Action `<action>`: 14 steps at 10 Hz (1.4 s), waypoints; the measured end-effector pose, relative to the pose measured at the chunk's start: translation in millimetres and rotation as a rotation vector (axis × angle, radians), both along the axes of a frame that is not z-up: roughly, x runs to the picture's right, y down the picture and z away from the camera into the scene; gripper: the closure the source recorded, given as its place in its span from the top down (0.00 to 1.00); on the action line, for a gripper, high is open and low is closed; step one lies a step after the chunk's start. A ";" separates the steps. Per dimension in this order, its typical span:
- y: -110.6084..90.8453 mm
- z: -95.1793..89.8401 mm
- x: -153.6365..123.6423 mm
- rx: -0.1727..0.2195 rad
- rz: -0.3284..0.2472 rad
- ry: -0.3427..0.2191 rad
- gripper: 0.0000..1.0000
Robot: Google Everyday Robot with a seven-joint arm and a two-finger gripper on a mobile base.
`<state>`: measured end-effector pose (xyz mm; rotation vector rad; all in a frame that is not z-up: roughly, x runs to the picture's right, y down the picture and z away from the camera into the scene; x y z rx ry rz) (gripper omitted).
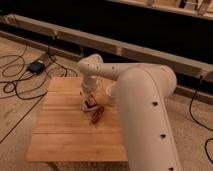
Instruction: Place the eraser on the white sponge
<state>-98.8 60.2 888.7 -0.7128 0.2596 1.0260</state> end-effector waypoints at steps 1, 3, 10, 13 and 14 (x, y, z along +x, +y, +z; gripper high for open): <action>2.0 4.2 -2.8 -0.007 0.003 -0.001 0.14; 4.9 13.3 -1.0 -0.019 0.011 0.011 0.34; 2.7 18.5 5.4 -0.039 0.034 0.024 0.80; 2.3 11.3 7.5 -0.050 0.043 0.018 0.80; 2.3 10.8 9.5 -0.052 0.045 0.020 0.80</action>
